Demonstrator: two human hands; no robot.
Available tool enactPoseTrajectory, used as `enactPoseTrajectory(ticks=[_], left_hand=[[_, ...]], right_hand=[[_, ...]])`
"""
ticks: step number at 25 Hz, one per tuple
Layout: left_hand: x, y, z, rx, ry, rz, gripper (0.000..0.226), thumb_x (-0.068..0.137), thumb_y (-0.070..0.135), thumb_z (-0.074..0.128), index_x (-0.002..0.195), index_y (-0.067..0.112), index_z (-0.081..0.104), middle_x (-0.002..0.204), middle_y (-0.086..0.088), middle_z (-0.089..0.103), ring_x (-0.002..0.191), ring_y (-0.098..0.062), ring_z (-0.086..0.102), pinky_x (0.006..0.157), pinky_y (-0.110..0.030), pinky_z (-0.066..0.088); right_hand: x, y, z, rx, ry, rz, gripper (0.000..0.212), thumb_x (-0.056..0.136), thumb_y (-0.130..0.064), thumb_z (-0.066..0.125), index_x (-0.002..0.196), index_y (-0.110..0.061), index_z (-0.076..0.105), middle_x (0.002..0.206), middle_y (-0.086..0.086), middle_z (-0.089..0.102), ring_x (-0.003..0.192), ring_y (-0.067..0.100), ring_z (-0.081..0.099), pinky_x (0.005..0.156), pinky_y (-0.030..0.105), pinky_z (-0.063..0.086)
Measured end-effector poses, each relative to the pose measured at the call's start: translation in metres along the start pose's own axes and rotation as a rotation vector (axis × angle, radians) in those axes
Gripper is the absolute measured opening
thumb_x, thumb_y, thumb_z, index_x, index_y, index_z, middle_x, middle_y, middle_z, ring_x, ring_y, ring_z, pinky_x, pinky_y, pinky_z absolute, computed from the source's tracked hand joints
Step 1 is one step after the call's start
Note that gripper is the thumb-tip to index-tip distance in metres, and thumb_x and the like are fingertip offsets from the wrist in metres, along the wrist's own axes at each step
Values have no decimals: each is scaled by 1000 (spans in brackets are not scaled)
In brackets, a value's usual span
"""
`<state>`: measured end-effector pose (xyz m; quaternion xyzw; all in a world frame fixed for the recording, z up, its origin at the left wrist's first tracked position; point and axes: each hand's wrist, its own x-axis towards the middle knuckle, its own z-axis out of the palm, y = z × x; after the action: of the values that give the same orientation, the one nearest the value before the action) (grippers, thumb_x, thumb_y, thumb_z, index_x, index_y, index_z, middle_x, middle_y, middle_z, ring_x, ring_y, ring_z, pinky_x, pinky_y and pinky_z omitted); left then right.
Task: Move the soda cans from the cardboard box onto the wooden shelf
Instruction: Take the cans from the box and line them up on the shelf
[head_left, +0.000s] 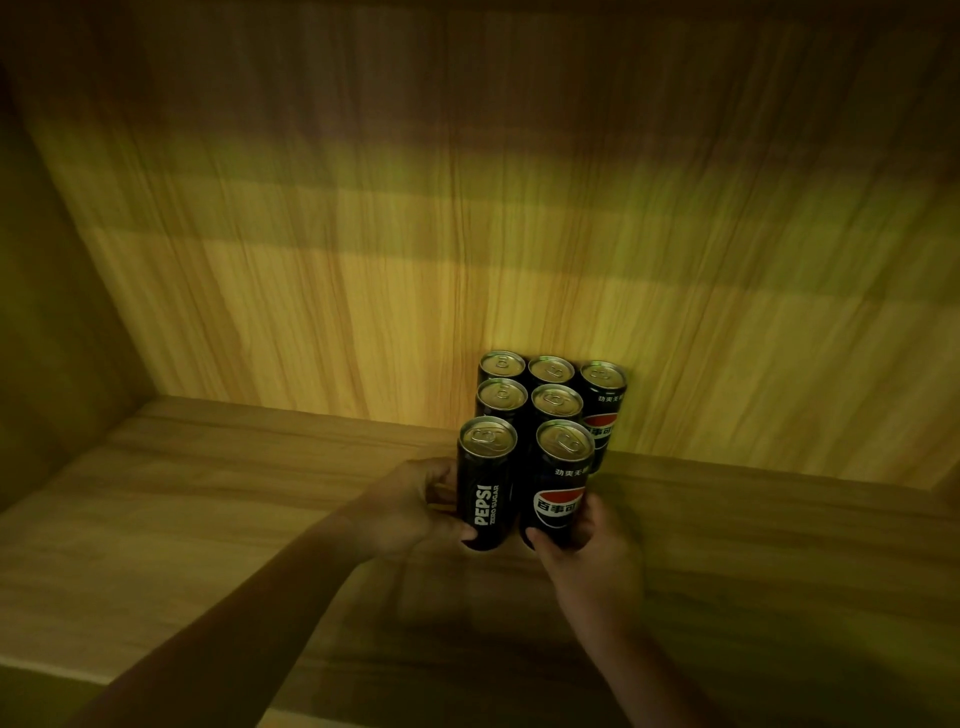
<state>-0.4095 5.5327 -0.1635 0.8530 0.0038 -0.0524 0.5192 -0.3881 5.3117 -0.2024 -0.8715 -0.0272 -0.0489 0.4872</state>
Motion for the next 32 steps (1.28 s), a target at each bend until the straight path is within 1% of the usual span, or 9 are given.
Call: enactPoseTrajectory(ticks=[3,5,8,13,16,23,28,30,32], left_hand=[[-15,6,13,-5,76,-39,81,63,30,90,133,35,49,128,17,59,121,-6,55,101,-34,50],[-27,9,39,3,241,-48,96,63,35,90,144,31,37,137,16,49,126,-9,50,101,-31,49],[-32,14,84,28,511,-119,111,58,47,89,148,24,29,141,8,42,129,-15,47,103,-40,49],[-23,22,117,-111,786,-165,94,72,34,83,146,17,29,137,0,41,129,-21,44,104,-46,46],[-20,23,117,-145,857,-156,84,76,31,81,144,16,34,137,1,42,125,-16,46,100,-38,48],[-18,17,110,-121,820,-82,62,78,31,80,130,24,47,124,9,52,113,-9,56,92,-33,56],[-18,12,81,-95,608,-70,66,79,23,80,135,23,47,122,11,57,116,-9,56,95,-28,51],[-18,11,66,-25,535,-40,65,77,22,82,133,25,49,118,15,59,111,-5,56,90,-20,48],[-18,12,55,-6,447,-35,65,76,22,83,131,28,50,113,21,57,111,-3,56,91,-19,46]], right_hand=[[-2,1,-2,-2,-16,-14,74,68,-40,81,132,-30,44,122,-10,60,109,11,59,86,33,51],[-3,2,-4,-33,-19,-22,81,66,-40,82,135,-30,40,126,-10,57,115,12,56,92,36,49],[-2,3,-8,-38,-23,-29,83,67,-36,82,137,-29,39,130,-9,55,121,14,53,96,37,48],[1,7,-17,-39,-34,-23,87,71,-29,81,144,-24,33,142,-2,47,129,19,45,99,35,41],[1,10,-20,-40,-22,-20,87,71,-29,82,143,-23,35,141,-2,48,128,18,45,96,30,38],[6,9,-21,-97,-64,-31,86,74,-36,78,145,-25,31,144,-1,45,130,19,44,98,34,41],[3,8,-27,-263,-107,-45,90,74,-50,72,147,-26,25,149,-1,39,133,22,40,102,36,40],[2,9,-31,-381,-106,-104,89,74,-60,66,146,-27,26,148,-2,39,134,21,39,105,37,39],[1,8,-36,-479,-109,-176,87,75,-67,57,146,-27,25,149,-2,37,136,20,36,110,39,35]])
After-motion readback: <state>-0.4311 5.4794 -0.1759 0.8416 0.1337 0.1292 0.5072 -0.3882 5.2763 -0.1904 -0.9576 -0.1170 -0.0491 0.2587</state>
